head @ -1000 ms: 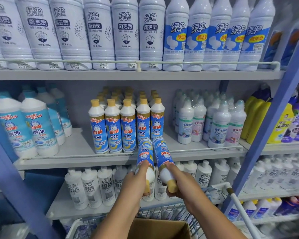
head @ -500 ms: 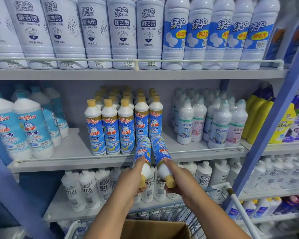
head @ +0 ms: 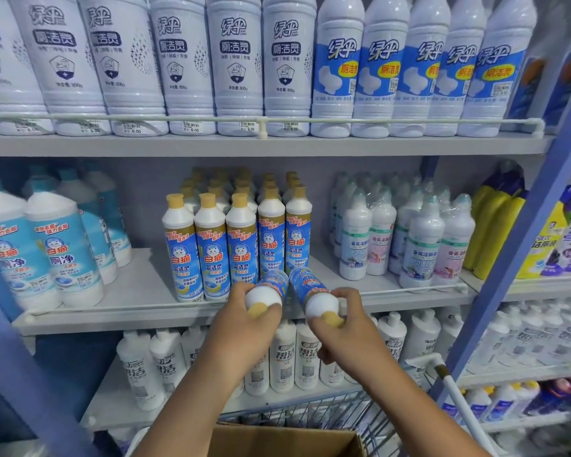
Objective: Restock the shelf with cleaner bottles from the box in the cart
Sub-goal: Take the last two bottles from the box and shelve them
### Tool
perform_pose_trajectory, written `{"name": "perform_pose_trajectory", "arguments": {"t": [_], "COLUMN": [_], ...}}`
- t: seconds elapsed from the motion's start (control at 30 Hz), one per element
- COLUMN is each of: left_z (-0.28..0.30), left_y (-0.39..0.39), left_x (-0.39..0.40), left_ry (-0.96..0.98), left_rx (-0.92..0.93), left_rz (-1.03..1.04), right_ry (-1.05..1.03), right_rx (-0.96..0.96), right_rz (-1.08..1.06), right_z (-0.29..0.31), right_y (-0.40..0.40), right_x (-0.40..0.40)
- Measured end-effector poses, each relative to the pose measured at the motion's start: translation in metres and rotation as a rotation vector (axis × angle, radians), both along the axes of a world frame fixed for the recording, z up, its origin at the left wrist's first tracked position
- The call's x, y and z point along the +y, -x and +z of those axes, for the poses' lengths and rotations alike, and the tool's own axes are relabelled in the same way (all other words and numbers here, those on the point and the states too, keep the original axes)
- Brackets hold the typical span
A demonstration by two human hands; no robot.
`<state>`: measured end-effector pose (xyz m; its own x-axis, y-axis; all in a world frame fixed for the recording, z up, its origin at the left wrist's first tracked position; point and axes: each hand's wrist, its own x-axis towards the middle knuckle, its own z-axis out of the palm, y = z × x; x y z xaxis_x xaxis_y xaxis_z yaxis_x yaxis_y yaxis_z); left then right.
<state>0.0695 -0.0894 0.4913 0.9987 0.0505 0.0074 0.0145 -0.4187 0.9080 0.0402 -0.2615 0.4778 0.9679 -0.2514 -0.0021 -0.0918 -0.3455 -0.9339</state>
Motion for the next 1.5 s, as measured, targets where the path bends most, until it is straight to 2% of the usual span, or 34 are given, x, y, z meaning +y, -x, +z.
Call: {"name": "perform_pose_trajectory", "arguments": {"t": [0.13,0.27,0.5,0.67,0.8,0.93,1.1,1.23,1.3,1.4,1.5], "left_z": [0.029,0.056,0.105,0.121,0.121,0.123,0.128,0.139,0.143,0.144,0.141], "left_y": [-0.015,-0.05,-0.099,-0.127,-0.147,-0.152,-0.16,-0.161,-0.163,-0.169,-0.174], "left_x": [0.002,-0.003,-0.021,-0.035,-0.037,-0.038,-0.033,-0.018,-0.012,-0.004,0.0], "left_ry": [-0.207,-0.405,-0.567,-0.665,-0.641,-0.697,-0.796,-0.999,-1.016,-0.854,-0.85], "left_rx": [-0.094,-0.075,-0.06,0.045,0.123,0.013,-0.106,-0.372,-0.461,-0.363,-0.348], "left_rz": [-0.015,-0.019,-0.01,-0.08,-0.127,-0.085,-0.064,-0.059,-0.176,-0.398,-0.452], "right_ry": [0.161,0.359,0.471,0.622,0.689,0.718,0.601,0.604,0.656,0.802,0.856], "right_rx": [-0.09,-0.078,-0.015,0.056,0.147,0.209,0.19,0.155,0.133,0.114,-0.037], "right_rz": [-0.042,-0.004,0.025,0.063,0.12,0.151,0.186,0.178,0.181,0.13,0.0], "right_z": [0.03,0.063,0.099,0.117,0.125,0.126,0.115,0.114,0.115,0.117,0.124], "right_y": [-0.017,-0.044,-0.099,-0.133,-0.151,-0.165,-0.175,-0.174,-0.175,-0.176,-0.178], "right_x": [-0.005,-0.006,-0.011,-0.011,-0.013,-0.018,-0.015,-0.014,-0.015,-0.018,-0.02]}}
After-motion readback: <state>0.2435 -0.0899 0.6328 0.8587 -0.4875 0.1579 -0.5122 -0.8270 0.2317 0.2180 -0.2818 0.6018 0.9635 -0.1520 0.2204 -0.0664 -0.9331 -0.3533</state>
